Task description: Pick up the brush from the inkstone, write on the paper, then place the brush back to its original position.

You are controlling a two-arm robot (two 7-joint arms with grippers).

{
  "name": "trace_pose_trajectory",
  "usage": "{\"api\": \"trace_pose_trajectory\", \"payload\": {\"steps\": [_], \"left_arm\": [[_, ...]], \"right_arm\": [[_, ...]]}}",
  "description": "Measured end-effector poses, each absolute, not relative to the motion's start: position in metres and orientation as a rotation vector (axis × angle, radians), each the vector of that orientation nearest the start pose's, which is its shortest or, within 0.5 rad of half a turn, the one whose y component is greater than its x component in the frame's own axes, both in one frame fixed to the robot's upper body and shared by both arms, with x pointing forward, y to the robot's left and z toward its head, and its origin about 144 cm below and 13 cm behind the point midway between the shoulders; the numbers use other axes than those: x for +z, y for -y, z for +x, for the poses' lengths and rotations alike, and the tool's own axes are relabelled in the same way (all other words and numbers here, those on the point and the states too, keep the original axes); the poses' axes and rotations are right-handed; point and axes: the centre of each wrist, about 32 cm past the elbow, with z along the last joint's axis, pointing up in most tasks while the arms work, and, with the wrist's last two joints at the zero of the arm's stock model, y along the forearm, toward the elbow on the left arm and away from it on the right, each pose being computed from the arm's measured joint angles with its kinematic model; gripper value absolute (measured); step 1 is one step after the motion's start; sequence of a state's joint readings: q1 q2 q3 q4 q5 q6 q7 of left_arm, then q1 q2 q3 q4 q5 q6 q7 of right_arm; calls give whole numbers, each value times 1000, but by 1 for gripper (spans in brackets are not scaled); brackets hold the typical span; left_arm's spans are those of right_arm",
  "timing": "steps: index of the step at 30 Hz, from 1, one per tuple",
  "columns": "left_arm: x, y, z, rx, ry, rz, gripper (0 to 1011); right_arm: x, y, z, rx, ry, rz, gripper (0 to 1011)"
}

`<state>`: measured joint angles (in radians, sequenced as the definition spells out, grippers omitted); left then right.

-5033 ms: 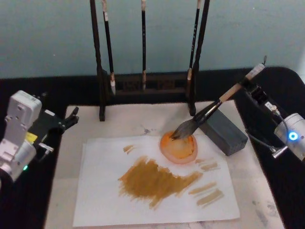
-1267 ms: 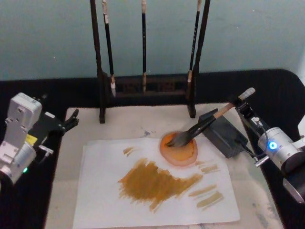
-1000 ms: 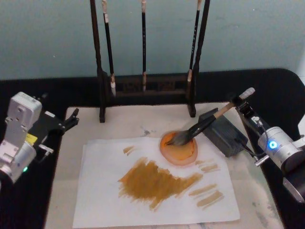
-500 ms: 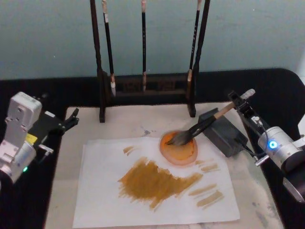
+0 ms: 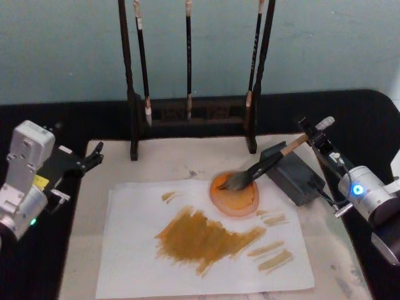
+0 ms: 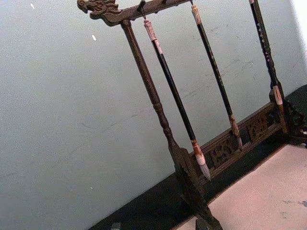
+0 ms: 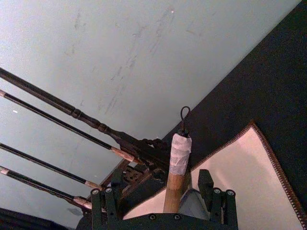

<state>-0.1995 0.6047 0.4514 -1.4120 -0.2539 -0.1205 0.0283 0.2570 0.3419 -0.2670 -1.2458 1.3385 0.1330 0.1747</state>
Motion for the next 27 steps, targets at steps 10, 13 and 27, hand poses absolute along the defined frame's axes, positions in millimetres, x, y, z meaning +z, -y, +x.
{"api": "trace_pose_trajectory", "payload": {"steps": [10, 13, 27], "left_arm": [[1140, -310, 489, 1248, 285, 305, 1010], [1140, -310, 489, 1248, 285, 304, 1010], [1140, -310, 489, 1248, 285, 304, 1010]], "right_arm": [[1125, 288, 514, -1171, -903, 545, 1000], [1127, 291, 505, -1185, -909, 546, 1000], [1136, 286, 470, -1218, -820, 489, 1000]]}}
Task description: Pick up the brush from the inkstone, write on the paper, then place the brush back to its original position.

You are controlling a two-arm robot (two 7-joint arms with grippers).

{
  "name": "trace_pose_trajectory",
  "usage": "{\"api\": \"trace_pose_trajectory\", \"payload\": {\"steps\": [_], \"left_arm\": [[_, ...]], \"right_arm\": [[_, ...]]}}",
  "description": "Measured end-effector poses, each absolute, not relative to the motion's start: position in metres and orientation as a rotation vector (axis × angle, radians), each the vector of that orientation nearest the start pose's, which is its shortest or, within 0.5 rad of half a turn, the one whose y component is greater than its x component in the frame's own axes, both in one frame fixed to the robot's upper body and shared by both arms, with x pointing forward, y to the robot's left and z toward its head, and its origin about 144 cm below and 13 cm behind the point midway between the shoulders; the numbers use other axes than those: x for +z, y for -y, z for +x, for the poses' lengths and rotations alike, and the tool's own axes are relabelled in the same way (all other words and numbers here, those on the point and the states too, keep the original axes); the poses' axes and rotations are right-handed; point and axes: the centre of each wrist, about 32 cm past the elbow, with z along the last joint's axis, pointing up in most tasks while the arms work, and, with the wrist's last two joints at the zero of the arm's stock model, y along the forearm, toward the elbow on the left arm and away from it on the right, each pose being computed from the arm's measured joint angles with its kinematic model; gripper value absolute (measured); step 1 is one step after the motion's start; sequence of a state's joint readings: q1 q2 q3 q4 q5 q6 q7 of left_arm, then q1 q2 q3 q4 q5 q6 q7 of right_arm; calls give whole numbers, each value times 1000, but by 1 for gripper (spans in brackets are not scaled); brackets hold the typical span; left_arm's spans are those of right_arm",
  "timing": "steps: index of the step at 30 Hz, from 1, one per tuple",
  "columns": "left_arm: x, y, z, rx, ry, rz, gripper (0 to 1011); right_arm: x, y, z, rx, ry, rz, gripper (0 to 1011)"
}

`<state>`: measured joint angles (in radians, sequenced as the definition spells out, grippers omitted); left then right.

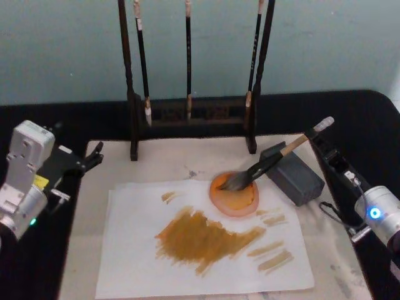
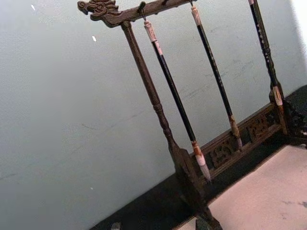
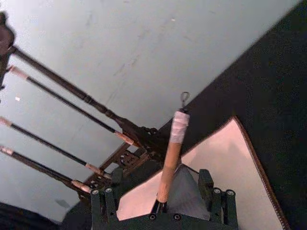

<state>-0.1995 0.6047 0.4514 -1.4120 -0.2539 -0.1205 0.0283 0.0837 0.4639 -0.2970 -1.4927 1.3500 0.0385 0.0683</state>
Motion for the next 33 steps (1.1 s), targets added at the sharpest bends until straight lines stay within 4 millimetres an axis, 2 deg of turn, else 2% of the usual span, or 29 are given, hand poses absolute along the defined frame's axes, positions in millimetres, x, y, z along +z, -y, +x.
{"api": "trace_pose_trajectory", "payload": {"steps": [6, 8, 9, 22, 33], "left_arm": [[1140, -310, 489, 1248, 285, 305, 1009], [1140, -310, 489, 1248, 285, 305, 1010], [1140, -310, 489, 1248, 285, 305, 1009], [1140, -310, 489, 1248, 285, 305, 1010], [1140, -310, 489, 1248, 285, 305, 1010]], "right_arm": [[1138, 279, 465, -1257, -657, 386, 1000], [1139, 273, 466, -1281, -527, 300, 1000], [1139, 273, 466, -1281, -527, 300, 1000], [1135, 251, 469, -1322, -24, -57, 1000], [1123, 242, 471, -1351, 247, -235, 1000]]}}
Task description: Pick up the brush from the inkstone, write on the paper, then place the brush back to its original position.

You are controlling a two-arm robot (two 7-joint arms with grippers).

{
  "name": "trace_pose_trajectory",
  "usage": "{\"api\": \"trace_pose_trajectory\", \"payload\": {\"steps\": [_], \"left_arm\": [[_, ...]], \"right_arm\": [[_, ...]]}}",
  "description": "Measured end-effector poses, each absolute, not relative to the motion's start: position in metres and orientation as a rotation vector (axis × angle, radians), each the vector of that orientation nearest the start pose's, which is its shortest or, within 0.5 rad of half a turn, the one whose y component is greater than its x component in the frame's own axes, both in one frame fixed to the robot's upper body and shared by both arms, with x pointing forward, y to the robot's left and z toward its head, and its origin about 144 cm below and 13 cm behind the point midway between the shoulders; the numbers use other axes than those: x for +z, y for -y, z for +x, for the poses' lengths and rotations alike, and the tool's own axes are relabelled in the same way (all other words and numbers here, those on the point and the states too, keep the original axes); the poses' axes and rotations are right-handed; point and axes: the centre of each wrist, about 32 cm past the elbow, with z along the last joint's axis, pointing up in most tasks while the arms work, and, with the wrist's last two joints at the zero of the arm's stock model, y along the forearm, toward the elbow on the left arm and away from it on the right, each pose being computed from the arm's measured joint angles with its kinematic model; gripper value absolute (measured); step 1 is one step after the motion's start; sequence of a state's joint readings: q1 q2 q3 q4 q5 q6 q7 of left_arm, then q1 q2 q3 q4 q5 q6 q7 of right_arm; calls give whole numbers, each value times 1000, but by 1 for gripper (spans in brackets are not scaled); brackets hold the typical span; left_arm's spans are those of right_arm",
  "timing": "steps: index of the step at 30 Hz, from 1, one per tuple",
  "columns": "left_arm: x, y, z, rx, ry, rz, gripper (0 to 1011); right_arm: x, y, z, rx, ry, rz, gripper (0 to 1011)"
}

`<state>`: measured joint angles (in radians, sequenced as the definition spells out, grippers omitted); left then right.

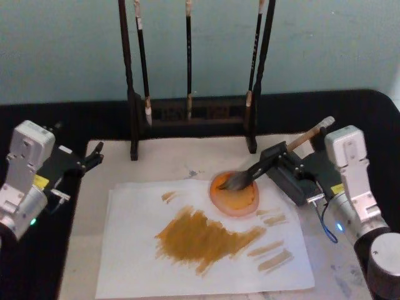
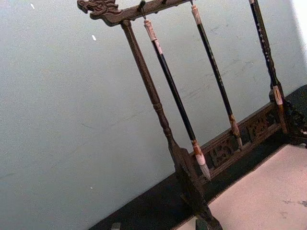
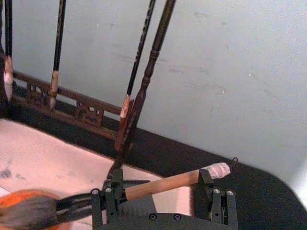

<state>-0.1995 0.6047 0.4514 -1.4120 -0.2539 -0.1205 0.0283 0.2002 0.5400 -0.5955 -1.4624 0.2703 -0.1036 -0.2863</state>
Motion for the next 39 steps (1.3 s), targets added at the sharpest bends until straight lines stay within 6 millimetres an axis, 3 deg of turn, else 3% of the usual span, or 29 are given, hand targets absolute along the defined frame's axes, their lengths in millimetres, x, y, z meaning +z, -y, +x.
{"api": "trace_pose_trajectory", "payload": {"steps": [9, 39], "left_arm": [[1140, -310, 489, 1248, 285, 305, 1010], [1140, -310, 489, 1248, 285, 305, 1010]], "right_arm": [[1119, 239, 469, -1354, 327, -298, 1000], [1119, 239, 469, -1356, 325, -299, 1000]]}}
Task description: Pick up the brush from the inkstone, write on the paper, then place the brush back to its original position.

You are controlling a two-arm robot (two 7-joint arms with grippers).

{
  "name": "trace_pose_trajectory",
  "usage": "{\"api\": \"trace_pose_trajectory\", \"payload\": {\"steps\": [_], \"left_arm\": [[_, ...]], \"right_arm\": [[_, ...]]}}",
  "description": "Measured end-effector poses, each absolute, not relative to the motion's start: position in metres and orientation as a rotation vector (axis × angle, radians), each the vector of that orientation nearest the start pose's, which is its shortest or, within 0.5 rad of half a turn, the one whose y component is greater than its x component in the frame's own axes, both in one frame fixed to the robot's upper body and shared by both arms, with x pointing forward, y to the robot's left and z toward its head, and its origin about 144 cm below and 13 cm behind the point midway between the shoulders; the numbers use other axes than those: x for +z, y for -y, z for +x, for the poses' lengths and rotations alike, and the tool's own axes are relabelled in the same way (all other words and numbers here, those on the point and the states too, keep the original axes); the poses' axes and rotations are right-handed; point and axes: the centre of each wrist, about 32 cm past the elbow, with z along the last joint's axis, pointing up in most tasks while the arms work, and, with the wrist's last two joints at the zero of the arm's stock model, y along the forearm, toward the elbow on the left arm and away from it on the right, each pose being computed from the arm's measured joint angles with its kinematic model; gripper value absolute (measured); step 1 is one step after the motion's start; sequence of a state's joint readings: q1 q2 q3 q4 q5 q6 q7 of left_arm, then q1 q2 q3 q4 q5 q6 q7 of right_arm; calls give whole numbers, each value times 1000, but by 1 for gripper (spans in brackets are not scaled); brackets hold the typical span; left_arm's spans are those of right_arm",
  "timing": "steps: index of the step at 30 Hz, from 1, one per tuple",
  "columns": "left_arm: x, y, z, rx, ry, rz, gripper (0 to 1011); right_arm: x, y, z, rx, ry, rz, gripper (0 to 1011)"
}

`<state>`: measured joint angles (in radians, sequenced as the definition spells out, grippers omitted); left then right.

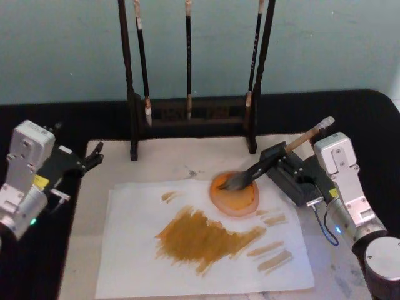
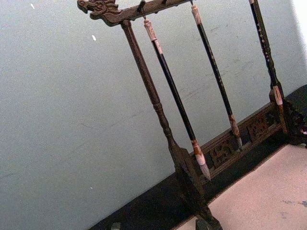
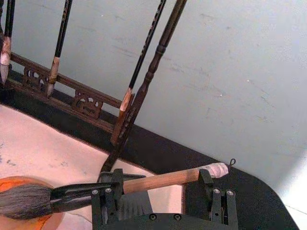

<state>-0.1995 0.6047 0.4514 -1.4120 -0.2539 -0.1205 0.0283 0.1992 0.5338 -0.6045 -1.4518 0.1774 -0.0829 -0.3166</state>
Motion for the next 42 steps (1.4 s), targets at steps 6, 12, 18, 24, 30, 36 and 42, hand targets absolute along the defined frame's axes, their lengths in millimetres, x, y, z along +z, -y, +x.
{"api": "trace_pose_trajectory", "payload": {"steps": [6, 12, 18, 24, 30, 36, 42], "left_arm": [[1140, -310, 489, 1248, 285, 304, 1010], [1140, -310, 489, 1248, 285, 304, 1010], [1140, -310, 489, 1248, 285, 304, 1010], [1140, -310, 489, 1248, 285, 304, 1010], [1140, -310, 489, 1248, 285, 305, 1010], [1140, -310, 489, 1248, 285, 304, 1010], [1140, -310, 489, 1248, 285, 304, 1010]], "right_arm": [[1119, 239, 469, -1355, 324, -298, 1000], [1119, 239, 469, -1355, 324, -297, 1000], [1119, 239, 469, -1355, 324, -297, 1000], [1119, 239, 469, -1356, 324, -297, 1000], [1119, 239, 469, -1356, 324, -297, 1000], [1119, 239, 469, -1355, 324, -297, 1000], [1119, 239, 469, -1356, 324, -297, 1000]]}}
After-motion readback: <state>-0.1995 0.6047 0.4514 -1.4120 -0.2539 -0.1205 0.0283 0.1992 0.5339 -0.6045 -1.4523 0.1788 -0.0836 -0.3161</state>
